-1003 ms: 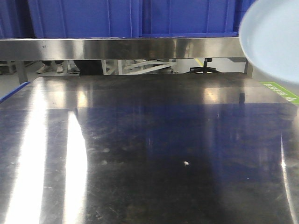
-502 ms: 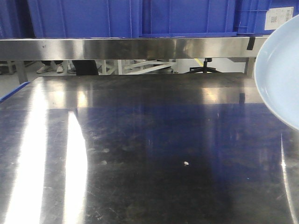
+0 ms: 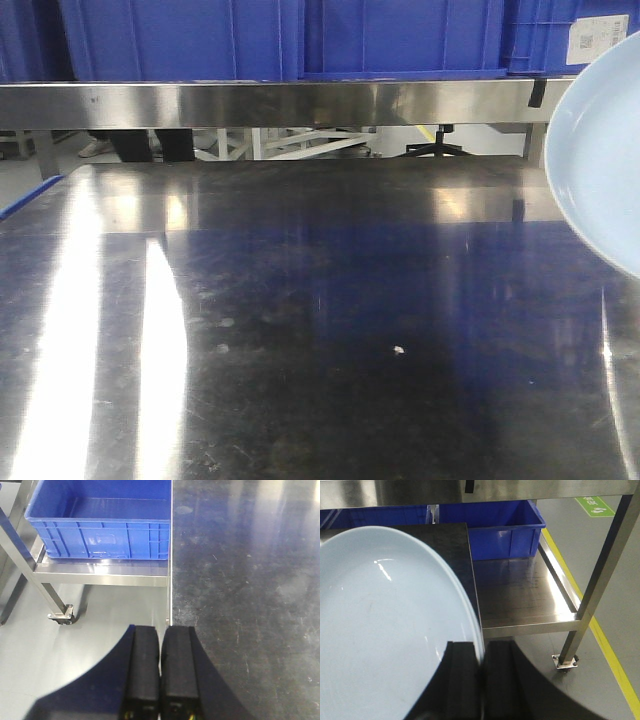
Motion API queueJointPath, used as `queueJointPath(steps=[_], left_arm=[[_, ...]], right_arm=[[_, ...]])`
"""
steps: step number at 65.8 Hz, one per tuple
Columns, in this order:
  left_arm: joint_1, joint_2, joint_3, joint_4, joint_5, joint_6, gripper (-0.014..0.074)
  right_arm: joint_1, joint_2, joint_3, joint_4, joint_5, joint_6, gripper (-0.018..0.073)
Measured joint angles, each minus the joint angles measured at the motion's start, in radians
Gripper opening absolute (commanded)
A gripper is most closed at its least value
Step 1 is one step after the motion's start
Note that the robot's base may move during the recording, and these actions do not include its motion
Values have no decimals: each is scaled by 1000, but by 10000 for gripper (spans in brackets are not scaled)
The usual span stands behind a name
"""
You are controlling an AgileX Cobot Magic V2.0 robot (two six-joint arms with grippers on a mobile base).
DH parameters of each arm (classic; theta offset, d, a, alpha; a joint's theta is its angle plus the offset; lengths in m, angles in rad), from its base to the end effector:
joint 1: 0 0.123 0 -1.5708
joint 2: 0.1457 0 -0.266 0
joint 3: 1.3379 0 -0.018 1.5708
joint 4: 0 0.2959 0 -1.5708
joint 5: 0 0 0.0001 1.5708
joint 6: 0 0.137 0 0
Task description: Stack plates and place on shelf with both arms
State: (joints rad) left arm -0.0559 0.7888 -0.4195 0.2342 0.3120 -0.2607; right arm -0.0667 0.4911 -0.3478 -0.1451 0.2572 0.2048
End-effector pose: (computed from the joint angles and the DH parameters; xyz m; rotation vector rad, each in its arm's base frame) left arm 0.2451 -0.0039 0.1962 -0.0213 2.1552 0.0228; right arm 0.2121 -0.0192 0.2406 0.1484 1.8756 -0.0362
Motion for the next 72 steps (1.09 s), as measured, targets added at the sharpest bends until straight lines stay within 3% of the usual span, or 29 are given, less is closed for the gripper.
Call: queueJointPath(steps=[72], left_arm=[[0, 8, 0, 0, 0, 0, 83]], right_arm=[[0, 0, 0, 0, 2, 0, 57]])
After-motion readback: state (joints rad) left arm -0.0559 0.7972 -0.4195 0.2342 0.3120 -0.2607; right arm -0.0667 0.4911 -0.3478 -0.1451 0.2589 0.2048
